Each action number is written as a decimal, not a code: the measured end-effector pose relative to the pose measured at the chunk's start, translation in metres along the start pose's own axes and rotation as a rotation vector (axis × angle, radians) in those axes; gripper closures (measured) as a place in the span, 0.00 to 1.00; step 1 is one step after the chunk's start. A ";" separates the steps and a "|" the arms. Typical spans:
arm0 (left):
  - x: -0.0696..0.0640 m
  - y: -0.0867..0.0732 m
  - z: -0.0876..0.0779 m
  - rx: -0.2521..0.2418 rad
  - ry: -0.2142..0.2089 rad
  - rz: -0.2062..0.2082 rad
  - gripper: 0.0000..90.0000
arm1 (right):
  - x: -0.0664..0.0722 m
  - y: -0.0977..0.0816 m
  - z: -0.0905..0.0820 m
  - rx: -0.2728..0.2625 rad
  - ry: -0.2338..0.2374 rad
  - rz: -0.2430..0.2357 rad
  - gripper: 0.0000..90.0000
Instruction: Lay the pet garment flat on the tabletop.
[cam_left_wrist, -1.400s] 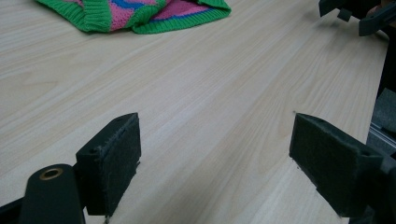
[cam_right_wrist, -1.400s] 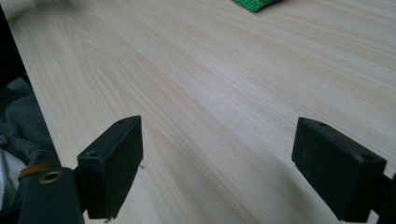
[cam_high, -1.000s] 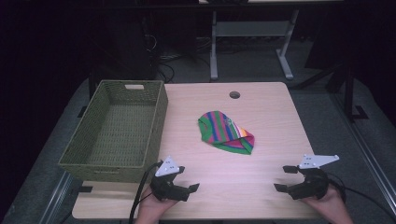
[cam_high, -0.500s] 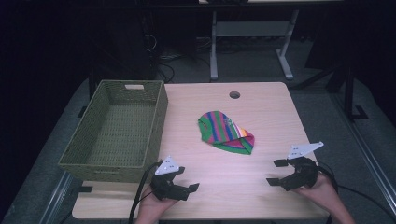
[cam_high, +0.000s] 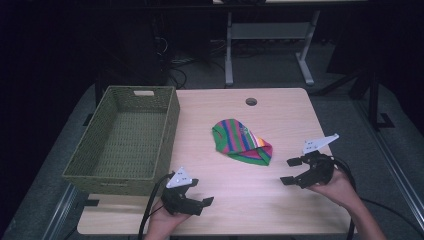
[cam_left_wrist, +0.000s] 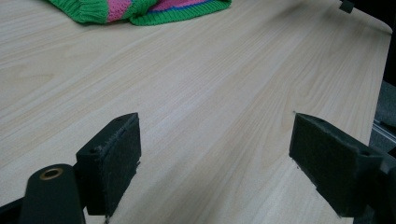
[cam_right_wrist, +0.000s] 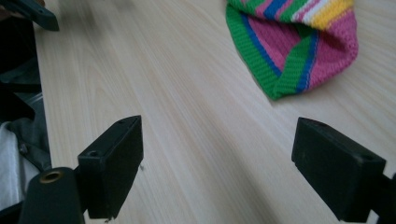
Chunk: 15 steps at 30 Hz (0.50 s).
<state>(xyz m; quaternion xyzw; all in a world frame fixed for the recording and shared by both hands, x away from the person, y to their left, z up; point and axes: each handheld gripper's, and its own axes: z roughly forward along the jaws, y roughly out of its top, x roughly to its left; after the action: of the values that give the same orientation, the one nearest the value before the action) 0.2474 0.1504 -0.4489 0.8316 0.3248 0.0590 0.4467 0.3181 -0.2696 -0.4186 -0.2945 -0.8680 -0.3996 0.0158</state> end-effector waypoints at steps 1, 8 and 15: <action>0.000 0.000 0.000 -0.006 0.002 -0.005 0.18 | 0.000 0.000 0.000 0.000 0.000 0.000 0.18; 0.000 0.000 -0.001 -0.023 0.007 -0.008 0.18 | -0.004 0.024 0.004 0.016 0.004 -0.026 0.18; -0.001 0.001 -0.001 -0.023 0.001 -0.006 0.18 | -0.012 0.052 0.013 0.048 0.009 -0.043 0.18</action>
<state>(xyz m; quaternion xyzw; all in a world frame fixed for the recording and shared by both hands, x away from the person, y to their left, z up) 0.2467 0.1502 -0.4477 0.8253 0.3267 0.0619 0.4564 0.3579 -0.2395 -0.3951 -0.2732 -0.8834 -0.3803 0.0183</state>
